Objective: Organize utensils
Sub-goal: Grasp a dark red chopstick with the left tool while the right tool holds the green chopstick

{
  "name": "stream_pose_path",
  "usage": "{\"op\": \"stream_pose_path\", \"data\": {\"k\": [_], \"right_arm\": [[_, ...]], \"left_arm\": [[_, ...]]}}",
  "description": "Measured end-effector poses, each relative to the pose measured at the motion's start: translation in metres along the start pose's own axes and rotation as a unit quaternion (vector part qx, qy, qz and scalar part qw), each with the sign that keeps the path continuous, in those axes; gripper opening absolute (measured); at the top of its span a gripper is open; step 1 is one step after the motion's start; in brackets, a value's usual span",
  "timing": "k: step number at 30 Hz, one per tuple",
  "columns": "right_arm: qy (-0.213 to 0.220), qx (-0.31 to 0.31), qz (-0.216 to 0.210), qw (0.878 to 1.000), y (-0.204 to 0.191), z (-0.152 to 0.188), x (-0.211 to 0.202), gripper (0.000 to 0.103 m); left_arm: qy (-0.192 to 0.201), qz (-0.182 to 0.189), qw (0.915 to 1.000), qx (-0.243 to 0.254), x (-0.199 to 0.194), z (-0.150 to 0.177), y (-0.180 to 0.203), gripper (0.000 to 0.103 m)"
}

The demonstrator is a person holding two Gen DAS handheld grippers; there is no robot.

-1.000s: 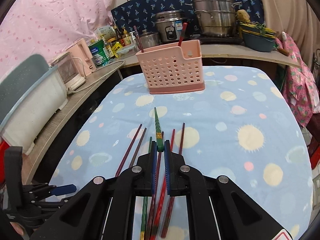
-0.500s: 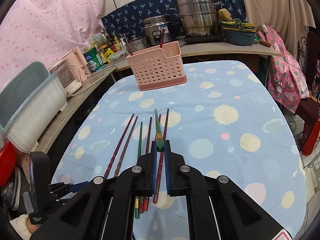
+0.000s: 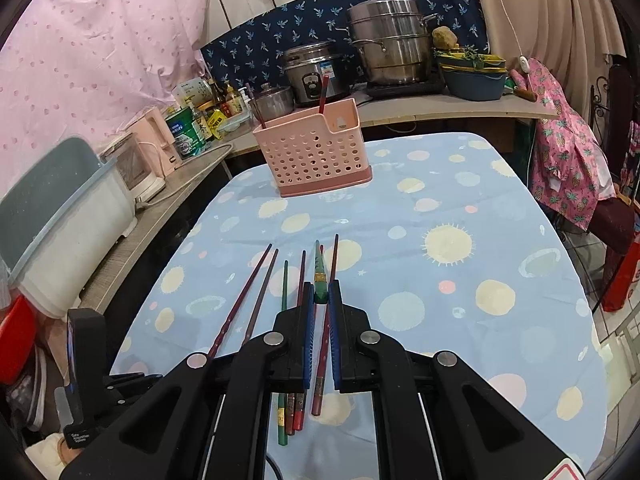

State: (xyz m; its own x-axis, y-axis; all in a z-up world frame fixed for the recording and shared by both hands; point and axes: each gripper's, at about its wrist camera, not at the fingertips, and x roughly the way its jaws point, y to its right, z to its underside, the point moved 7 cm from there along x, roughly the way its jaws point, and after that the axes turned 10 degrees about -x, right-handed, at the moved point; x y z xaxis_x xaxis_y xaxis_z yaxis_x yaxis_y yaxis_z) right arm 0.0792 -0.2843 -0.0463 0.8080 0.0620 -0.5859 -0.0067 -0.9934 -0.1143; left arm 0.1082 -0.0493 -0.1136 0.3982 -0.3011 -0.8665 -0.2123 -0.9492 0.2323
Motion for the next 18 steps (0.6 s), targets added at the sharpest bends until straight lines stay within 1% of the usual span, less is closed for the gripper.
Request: {"op": "stream_pose_path", "data": {"k": [3, 5, 9, 18], "right_arm": [[0.010, 0.005, -0.001, 1.000, 0.001, -0.008, -0.005, 0.007], [0.017, 0.005, -0.001, 1.000, 0.001, -0.014, -0.009, 0.007], [0.033, 0.000, 0.000, 0.999, -0.001, -0.031, -0.015, 0.007], [0.078, -0.012, 0.002, 0.997, 0.000, -0.096, -0.016, 0.007]], "left_arm": [[0.014, 0.011, 0.9998, 0.002, -0.023, -0.008, 0.005, 0.007], [0.035, 0.017, 0.9992, 0.006, -0.044, -0.019, 0.009, 0.007], [0.066, 0.028, 0.9974, 0.007, -0.073, -0.043, 0.016, 0.007], [0.132, 0.038, 0.9905, 0.007, -0.119, -0.130, 0.036, 0.007]]}}
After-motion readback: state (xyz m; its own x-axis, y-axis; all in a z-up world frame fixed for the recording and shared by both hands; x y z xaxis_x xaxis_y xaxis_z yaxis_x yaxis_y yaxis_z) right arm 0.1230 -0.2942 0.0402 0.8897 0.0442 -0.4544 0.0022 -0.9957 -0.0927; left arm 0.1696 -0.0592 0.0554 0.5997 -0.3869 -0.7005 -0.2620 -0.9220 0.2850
